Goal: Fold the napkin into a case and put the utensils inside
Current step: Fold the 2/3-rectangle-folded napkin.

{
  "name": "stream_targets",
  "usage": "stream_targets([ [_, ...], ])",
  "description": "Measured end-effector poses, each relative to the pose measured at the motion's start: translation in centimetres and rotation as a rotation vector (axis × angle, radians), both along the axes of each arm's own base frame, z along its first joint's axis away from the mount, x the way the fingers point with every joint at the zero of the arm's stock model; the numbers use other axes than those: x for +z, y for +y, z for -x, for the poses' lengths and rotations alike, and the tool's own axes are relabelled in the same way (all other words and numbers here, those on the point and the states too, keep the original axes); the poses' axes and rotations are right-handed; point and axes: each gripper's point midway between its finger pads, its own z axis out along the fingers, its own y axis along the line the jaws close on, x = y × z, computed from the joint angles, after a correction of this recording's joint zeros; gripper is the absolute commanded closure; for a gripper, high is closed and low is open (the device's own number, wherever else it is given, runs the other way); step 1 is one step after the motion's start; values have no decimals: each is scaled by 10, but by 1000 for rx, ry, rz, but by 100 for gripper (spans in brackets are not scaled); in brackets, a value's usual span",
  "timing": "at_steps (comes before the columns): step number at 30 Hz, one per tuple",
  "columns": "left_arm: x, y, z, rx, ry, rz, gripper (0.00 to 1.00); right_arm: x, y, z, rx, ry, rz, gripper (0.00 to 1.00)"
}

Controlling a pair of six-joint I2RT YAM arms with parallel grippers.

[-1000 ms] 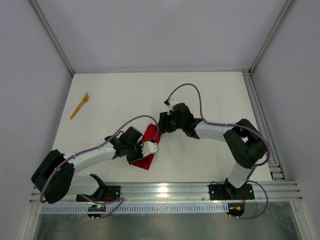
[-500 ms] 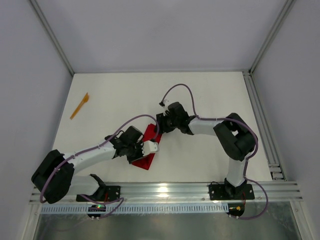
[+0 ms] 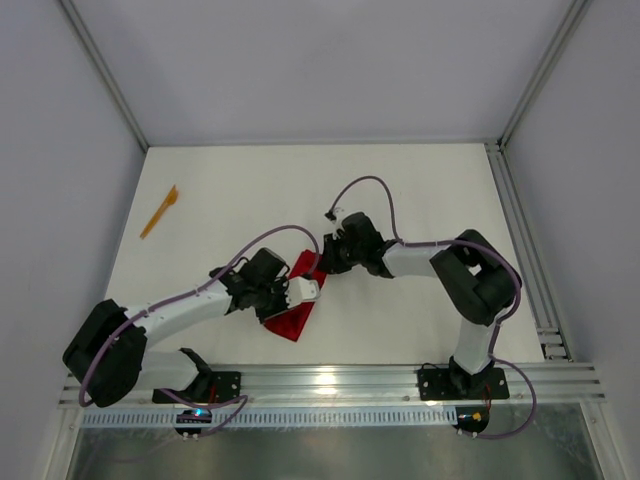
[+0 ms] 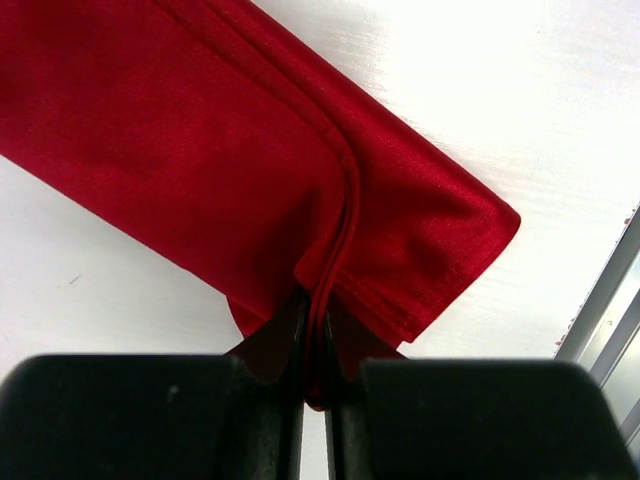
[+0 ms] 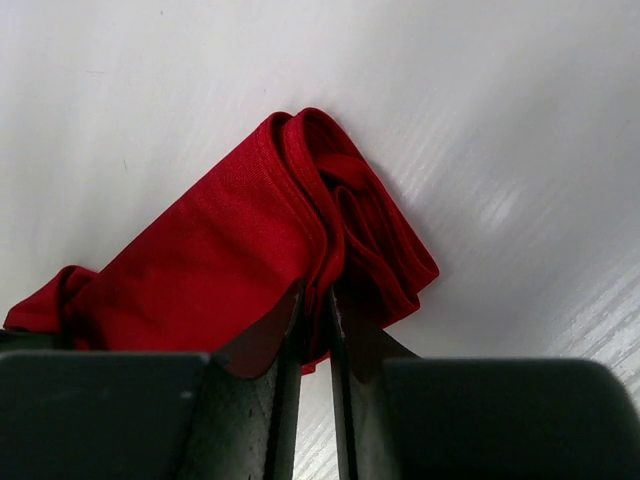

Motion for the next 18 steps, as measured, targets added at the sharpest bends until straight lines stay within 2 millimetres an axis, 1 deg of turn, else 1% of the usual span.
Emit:
stream_targets([
  [2, 2, -2, -1, 0, -4, 5, 89, -1, -3, 4, -8, 9, -2, 87],
  [4, 4, -3, -2, -2, -5, 10, 87, -1, -5, 6, -16, 14, -5, 89],
  [5, 5, -4, -2, -3, -4, 12, 85, -1, -5, 7, -20, 16, -6, 90],
  [6, 6, -5, -2, -7, 1, 17, 80, -2, -6, 7, -25, 18, -6, 91],
  [7, 7, -6, -1, -9, 6, 20, 77, -2, -6, 7, -29, 18, -7, 92],
  [8, 8, -7, 1, -14, 16, 26, 73, -2, -7, 7, -33, 17, -8, 92],
  [9, 9, -8, 3, -20, 27, 31, 67, -2, -8, 8, -41, 19, -10, 94],
  [11, 13, -11, 7, -29, 50, 47, 63, -2, -9, 10, -49, 21, -16, 94],
  [12, 16, -14, 10, -42, 66, 59, 59, -2, -10, 10, -54, 19, -19, 95],
  [14, 21, -19, 15, -64, 91, 81, 55, -2, -13, 12, -65, 19, -23, 96],
  [18, 29, -24, 32, -113, 181, 118, 46, -2, -14, 13, -80, 22, -29, 96],
])
